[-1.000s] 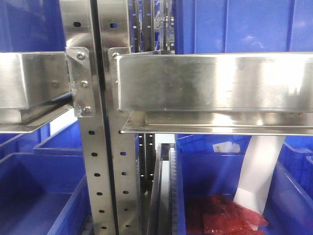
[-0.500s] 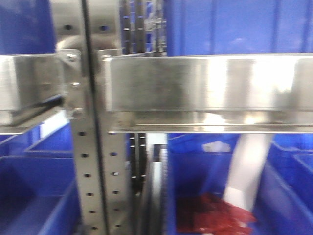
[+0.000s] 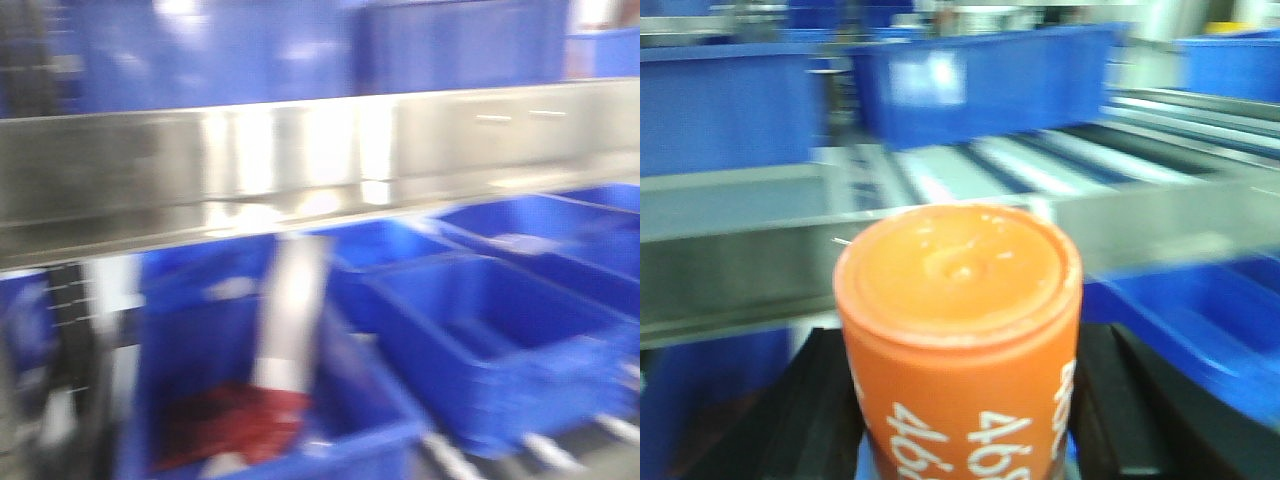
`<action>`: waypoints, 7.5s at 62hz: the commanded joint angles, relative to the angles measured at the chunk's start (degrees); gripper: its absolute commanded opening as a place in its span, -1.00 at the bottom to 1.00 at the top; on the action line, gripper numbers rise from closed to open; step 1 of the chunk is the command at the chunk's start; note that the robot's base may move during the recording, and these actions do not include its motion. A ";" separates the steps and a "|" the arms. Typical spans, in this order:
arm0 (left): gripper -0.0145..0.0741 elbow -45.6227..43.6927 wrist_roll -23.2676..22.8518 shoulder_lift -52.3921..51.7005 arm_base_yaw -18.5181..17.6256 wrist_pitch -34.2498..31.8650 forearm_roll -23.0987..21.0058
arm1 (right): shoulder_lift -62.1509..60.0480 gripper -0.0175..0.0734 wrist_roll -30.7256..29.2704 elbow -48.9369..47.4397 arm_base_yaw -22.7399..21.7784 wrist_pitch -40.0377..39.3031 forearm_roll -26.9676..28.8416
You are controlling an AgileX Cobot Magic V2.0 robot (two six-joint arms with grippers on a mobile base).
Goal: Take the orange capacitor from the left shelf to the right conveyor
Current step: 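Drive the base to the red-framed conveyor holding the capacitor, then carry the capacitor with the right gripper over the conveyor tray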
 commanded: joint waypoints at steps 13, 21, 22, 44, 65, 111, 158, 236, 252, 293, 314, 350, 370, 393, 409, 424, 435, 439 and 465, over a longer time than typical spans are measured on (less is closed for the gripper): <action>-0.96 -0.28 -0.09 -0.69 -0.09 -4.62 -0.20 | 0.85 -0.35 -0.24 -1.62 -0.02 -4.94 -0.54; -0.96 -0.28 -0.09 -0.69 -0.09 -4.62 -0.20 | 0.85 -0.35 -0.24 -1.62 -0.02 -4.94 -0.54; -0.96 -0.28 -0.09 -0.69 -0.09 -4.62 -0.20 | 0.85 -0.35 -0.24 -1.62 -0.02 -4.94 -0.54; -0.96 -0.28 -0.09 -0.69 -0.09 -4.62 -0.20 | 0.85 -0.35 -0.24 -1.62 -0.02 -4.87 -0.54; -0.96 -0.28 -0.09 -0.69 -0.09 -4.62 -0.20 | 0.85 -0.35 -0.24 -1.62 -0.02 -4.87 -0.54; -0.96 -0.28 -0.09 -0.69 -0.09 -4.62 -0.20 | 0.85 -0.35 -0.24 -1.62 -0.02 -4.87 -0.54; -0.96 -0.28 -0.09 -0.69 -0.09 -4.62 -0.20 | 0.85 -0.35 -0.24 -1.62 -0.02 -4.87 -0.54; -0.96 -0.28 -0.09 -0.69 -0.09 -4.62 -0.20 | 0.85 -0.35 -0.24 -1.62 -0.02 -4.84 -0.54; -0.96 -0.28 -0.09 -0.69 -0.09 -4.62 -0.20 | 0.85 -0.35 -0.24 -1.62 -0.02 -4.84 -0.54; -0.96 -0.28 -0.09 -0.69 -0.09 -4.62 -0.20 | 0.85 -0.35 -0.24 -1.62 -0.02 -4.79 -0.54; -0.96 -0.28 -0.09 -0.69 -0.09 -4.62 -0.20 | 0.85 -0.35 -0.24 -1.62 -0.02 -4.79 -0.54; -0.96 -0.28 -0.09 -0.69 -0.09 -4.62 -0.20 | 0.85 -0.35 -0.24 -1.62 -0.02 -4.79 -0.54; -0.96 -0.28 -0.09 -0.69 -0.09 -4.62 -0.20 | 0.85 -0.35 -0.24 -1.62 -0.02 -4.79 -0.54; -0.96 -0.28 -0.09 -0.69 -0.09 -4.62 -0.20 | 0.85 -0.35 -0.24 -1.62 -0.02 -4.79 -0.54; -0.96 -0.28 -0.09 -0.69 -0.09 -4.62 -0.20 | 0.85 -0.35 -0.24 -1.62 -0.02 -4.79 -0.54; -0.96 -0.28 -0.09 -0.69 -0.09 -4.62 -0.20 | 0.85 -0.35 -0.24 -1.62 -0.02 -4.79 -0.54; -0.96 -0.28 -0.09 -0.69 -0.09 -4.62 -0.20 | 0.85 -0.35 -0.24 -1.62 -0.02 -4.79 -0.54; -0.96 -0.28 -0.09 -0.69 -0.09 -4.62 -0.20 | 0.85 -0.35 -0.24 -1.62 -0.02 -4.79 -0.54; -0.96 -0.28 -0.09 -0.69 -0.09 -4.62 -0.20 | 0.85 -0.35 -0.24 -1.62 -0.02 -4.79 -0.54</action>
